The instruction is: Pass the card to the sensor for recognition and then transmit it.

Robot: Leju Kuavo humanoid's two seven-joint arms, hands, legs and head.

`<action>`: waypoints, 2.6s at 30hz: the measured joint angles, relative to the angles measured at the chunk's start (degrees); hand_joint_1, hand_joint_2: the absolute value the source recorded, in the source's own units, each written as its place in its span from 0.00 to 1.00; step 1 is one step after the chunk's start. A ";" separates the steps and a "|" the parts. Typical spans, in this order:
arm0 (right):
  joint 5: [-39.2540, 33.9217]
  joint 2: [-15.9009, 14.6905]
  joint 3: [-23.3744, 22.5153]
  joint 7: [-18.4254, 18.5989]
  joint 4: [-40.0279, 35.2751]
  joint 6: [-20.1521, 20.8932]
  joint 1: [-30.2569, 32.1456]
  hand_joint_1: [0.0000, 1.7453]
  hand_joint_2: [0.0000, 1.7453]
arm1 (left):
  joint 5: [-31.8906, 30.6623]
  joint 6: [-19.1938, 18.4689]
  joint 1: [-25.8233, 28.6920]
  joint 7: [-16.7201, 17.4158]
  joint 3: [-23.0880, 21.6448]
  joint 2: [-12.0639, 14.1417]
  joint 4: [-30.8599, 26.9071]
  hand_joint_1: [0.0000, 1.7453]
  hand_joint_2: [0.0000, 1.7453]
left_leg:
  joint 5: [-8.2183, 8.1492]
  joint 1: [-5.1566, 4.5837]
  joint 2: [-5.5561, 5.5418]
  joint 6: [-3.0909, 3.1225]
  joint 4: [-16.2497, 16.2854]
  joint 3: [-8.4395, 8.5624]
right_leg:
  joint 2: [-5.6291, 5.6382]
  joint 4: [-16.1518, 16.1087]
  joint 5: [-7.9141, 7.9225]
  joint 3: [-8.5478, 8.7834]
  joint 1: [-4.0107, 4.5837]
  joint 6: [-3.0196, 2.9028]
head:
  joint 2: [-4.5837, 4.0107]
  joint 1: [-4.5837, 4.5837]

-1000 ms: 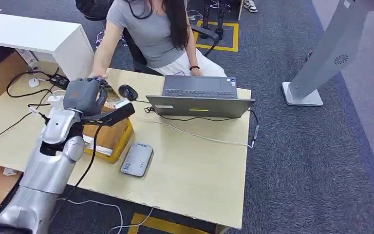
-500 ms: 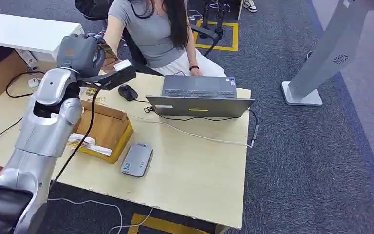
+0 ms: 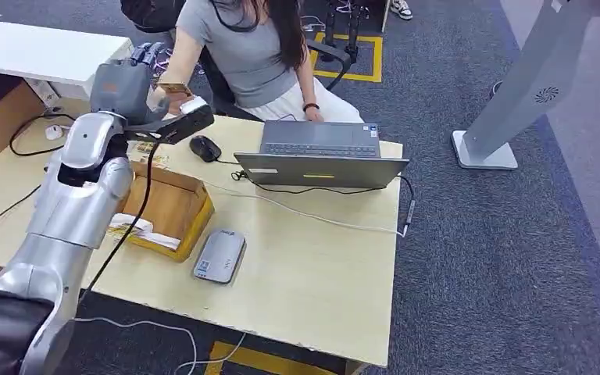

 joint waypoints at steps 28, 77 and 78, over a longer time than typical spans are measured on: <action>-1.99 0.17 -4.55 -5.16 0.22 -2.30 1.12 0.00 1.00 | 70.76 -30.74 59.96 -34.07 54.12 -19.51 -46.71 0.00 1.00 | -0.47 -0.03 0.39 -0.03 -0.10 0.05 | 0.35 -0.11 -0.41 -0.13 -0.02 0.05 | 0.00 0.02; -29.06 -1.73 16.01 -3.91 -3.80 1.77 2.95 0.00 0.00 | 76.54 -6.23 55.55 -12.17 54.26 -24.83 18.16 1.00 0.00 | -0.46 -0.02 0.13 0.01 -0.08 0.12 | 0.07 -0.17 -0.39 0.02 -0.02 0.06 | 0.00 0.13; -30.55 -1.97 17.28 -4.09 -3.96 2.01 3.11 0.00 0.00 | 76.43 -6.36 55.58 -11.94 53.25 -24.48 18.53 1.00 0.00 | -0.46 -0.02 0.13 0.01 -0.08 0.13 | 0.07 -0.17 -0.39 0.02 -0.02 0.07 | 0.00 0.13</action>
